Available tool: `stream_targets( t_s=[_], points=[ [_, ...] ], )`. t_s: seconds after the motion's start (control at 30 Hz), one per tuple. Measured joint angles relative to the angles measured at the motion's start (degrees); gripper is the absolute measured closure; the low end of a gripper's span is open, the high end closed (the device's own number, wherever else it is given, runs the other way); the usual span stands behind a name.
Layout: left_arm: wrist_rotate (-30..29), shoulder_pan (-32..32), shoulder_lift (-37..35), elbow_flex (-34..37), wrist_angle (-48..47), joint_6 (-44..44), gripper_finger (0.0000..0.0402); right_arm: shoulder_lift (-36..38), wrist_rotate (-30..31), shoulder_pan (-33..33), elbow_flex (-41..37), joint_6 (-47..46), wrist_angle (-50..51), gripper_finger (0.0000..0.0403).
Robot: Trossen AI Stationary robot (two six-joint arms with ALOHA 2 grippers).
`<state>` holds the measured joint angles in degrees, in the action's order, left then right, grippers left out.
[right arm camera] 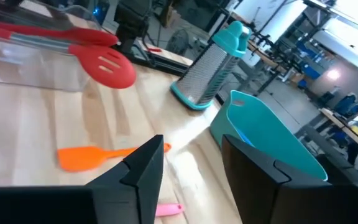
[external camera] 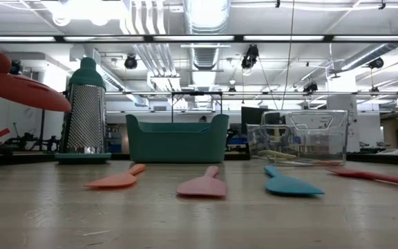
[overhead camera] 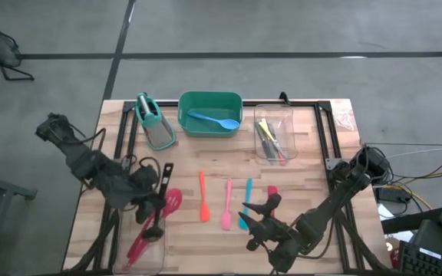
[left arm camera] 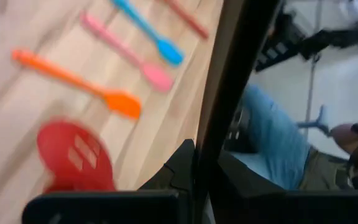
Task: Pick & Place Kitchen Items
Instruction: Put the black slotted spoon into the bottom transparent bin
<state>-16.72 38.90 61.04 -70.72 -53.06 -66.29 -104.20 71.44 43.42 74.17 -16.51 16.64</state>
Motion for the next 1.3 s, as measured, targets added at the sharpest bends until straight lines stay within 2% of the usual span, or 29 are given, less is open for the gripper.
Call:
stream_targets(
  t_s=[0.13,0.23,0.3,0.47,0.67,1.03,1.3],
  points=[
    [0.30,2.65,0.61,1.46,-3.29,-6.81,0.0373,0.00,-0.32,-0.04,-0.25,0.00,0.49,0.0264],
    [0.75,4.02,1.06,4.18,-1.96,-10.58,0.0372,0.00,-1.02,-0.05,-0.28,0.00,1.59,0.0275],
    [4.14,4.41,1.49,6.30,-0.13,-13.35,0.0372,0.00,-1.41,-0.02,-0.39,-0.08,1.67,0.0281],
    [9.72,4.79,1.85,10.49,1.09,-14.03,0.0372,0.00,-1.66,-0.02,-0.50,-3.55,4.10,0.0294],
    [10.36,4.78,1.70,13.32,1.03,-15.09,0.0372,0.00,-4.36,-0.04,-1.09,-5.65,4.59,0.0308],
    [12.02,4.76,1.73,17.71,2.11,-15.95,0.0371,0.00,-4.65,0.15,-3.57,-8.58,4.59,0.0333],
    [12.81,4.71,1.70,18.58,2.37,-15.82,0.0371,0.00,-4.63,0.24,-3.91,-9.04,4.60,0.0325]
  ],
)
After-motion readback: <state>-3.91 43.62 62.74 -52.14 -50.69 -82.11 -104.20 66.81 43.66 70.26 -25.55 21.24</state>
